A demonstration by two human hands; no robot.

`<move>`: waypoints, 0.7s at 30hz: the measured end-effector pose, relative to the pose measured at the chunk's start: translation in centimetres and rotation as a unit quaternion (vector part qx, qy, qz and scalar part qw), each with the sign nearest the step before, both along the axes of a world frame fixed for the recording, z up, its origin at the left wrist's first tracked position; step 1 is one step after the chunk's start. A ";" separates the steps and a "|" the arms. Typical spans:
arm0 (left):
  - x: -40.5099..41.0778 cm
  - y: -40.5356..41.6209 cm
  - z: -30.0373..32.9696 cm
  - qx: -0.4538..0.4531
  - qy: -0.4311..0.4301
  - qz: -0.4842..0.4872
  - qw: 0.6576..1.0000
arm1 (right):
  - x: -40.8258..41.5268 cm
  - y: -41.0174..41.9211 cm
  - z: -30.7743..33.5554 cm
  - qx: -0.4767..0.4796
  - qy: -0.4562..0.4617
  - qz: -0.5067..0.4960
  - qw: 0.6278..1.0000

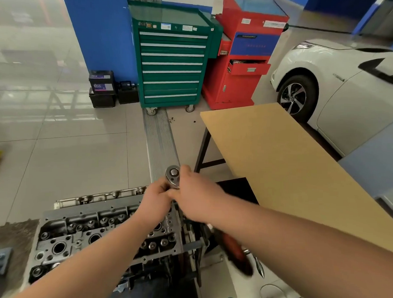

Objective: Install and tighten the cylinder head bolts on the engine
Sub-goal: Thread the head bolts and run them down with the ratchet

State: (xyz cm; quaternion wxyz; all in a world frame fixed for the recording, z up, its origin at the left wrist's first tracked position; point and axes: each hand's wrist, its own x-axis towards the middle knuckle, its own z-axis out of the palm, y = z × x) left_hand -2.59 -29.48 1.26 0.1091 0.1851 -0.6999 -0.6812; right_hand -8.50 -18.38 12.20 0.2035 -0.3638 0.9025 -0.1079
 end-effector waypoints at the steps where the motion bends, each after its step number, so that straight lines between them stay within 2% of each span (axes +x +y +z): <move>1: 0.1 0.2 -0.1 0.007 0.000 -0.015 1.000 | 0.9 0.0 -0.6 -0.016 -0.025 -0.018 0.999; 5: 0.7 -0.8 0.1 0.036 -0.007 -0.081 0.996 | -0.8 0.0 1.0 0.045 -0.012 0.143 0.989; 9: 0.1 -1.5 0.7 0.021 -0.059 -0.168 0.984 | -4.9 -0.1 3.8 0.125 0.110 0.293 0.941; 11: -0.4 -1.9 1.3 0.017 -0.059 -0.175 0.983 | -4.1 -0.1 3.2 0.118 0.135 0.253 0.951; 12: -0.6 -2.3 1.4 0.014 -0.048 -0.174 0.984 | -3.1 -0.1 2.4 0.103 0.119 0.191 0.969; 14: -0.8 -2.2 2.2 0.017 -0.030 -0.154 0.987 | -1.2 -0.2 0.5 0.055 -0.002 0.021 0.998; 16: -0.6 -1.7 2.1 0.022 -0.019 -0.117 0.993 | 0.2 -0.3 -0.8 -0.009 -0.126 -0.085 0.988; 18: 0.1 -1.1 1.5 0.026 -0.021 -0.084 0.996 | 0.4 -0.3 -0.7 -0.028 -0.133 -0.048 0.990; 21: 0.8 -1.4 1.4 0.019 -0.003 -0.099 0.995 | -1.6 0.0 0.8 0.008 -0.068 0.102 0.992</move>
